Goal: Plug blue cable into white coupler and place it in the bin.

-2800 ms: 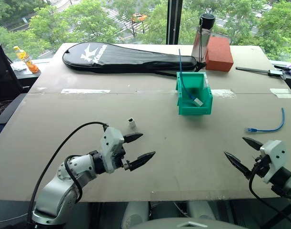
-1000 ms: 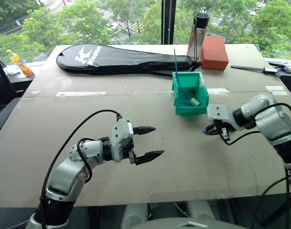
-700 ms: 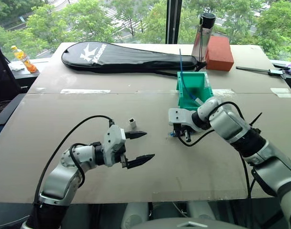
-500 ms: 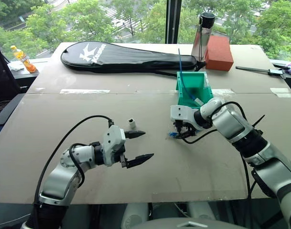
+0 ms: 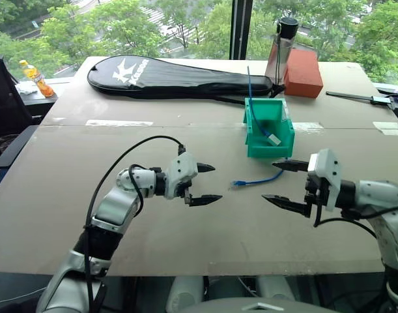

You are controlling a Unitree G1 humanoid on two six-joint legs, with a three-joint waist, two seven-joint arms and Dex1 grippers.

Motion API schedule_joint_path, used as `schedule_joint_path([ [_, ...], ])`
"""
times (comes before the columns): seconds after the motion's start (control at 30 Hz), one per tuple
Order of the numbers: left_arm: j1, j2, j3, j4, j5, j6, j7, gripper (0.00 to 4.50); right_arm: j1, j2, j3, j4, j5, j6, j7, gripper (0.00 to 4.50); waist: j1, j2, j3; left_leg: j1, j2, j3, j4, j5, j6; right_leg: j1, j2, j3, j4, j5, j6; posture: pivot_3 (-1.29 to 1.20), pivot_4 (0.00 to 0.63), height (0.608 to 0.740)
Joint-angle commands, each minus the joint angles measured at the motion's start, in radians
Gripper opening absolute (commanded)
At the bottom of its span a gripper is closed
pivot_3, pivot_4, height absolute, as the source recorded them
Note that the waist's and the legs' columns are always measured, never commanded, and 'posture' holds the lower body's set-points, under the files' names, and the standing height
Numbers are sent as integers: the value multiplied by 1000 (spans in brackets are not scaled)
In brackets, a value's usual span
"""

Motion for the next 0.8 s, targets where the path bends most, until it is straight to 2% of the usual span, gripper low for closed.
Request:
schedule_joint_path([
  [0.03, -83, -39, -24, 88, 37, -50, -32, 4500, 94, 15, -100, -105, 64, -50, -63, 4234, -4, 0, 0, 0, 0, 1, 0, 0, 0, 0, 1, 1, 0, 0, 0, 0, 150, 740],
  [0.23, -181, -129, -91, 238, 119, -109, -45, 4500, 236, 12, -124, -138, 55, -108, -143, 4234, 1, 0, 0, 1, 0, 0, 1, 0, 0, 0, 2, 2, 1, 0, 0, 0, 150, 740],
  [0.27, -193, -139, -105, 267, 139, -132, -50, 4081, 249, 12, -122, -143, 59, -111, -158, 4270, -1, 0, 0, 0, 0, 1, 1, 0, 0, 0, 2, 3, 0, 0, 0, 0, 150, 740],
  [0.37, -214, -151, -133, 336, 176, -177, -73, 3655, 274, 13, -120, -155, 64, -115, -190, 4270, -2, -1, 0, 0, 0, 1, 1, 0, 0, 0, 2, 4, 0, 0, 0, 0, 150, 740],
  [0.4, -222, -154, -137, 353, 180, -187, -84, 3165, 281, 16, -120, -162, 68, -113, -202, 4270, -1, -1, 0, 0, 0, 1, 1, 0, 0, 0, 2, 4, 0, 0, 0, 0, 150, 740],
  [0.5, -234, -158, -136, 379, 184, -206, -105, 2479, 301, 19, -115, -177, 82, -99, -240, 4270, 1, -1, 0, 0, 0, 0, 1, 0, 0, 0, 2, 2, 0, 0, -1, 0, 150, 740],
  [0.57, -236, -158, -130, 381, 182, -208, -113, 1647, 318, 24, -106, -194, 124, -37, -276, 4270, 1, -1, 0, 0, 0, 0, 1, 0, 0, 0, 2, 3, 0, -1, -1, 0, 150, 740],
  [0.6, -235, -158, -128, 383, 181, -213, -117, 1460, 324, 24, -94, -203, 137, -24, -286, 4270, 1, -1, 0, 0, 0, 0, 1, 0, 0, 0, 2, 3, 0, -1, -1, 0, 150, 740],
  [0.67, -232, -162, -124, 386, 181, -222, -119, 446, 319, 34, -78, -210, 164, 13, -324, 4270, 0, -1, 0, 0, 1, 0, 1, 0, 0, 0, 2, 3, 0, -1, -1, 0, 150, 740],
  [0.7, -230, -164, -120, 379, 178, -223, -119, 127, 308, 43, -73, -209, 184, 34, -350, 4270, 0, -1, 0, 0, 1, 0, 1, 0, 0, 0, 1, 3, 0, -1, -1, 0, 150, 740],
  [0.8, -216, -172, -101, 343, 151, -229, -124, 22, 269, 74, -64, -206, 251, 94, -416, 4270, 0, -1, 0, 0, 1, 0, 1, 0, 0, 0, 1, 3, 0, -1, -2, 0, 150, 740],
])
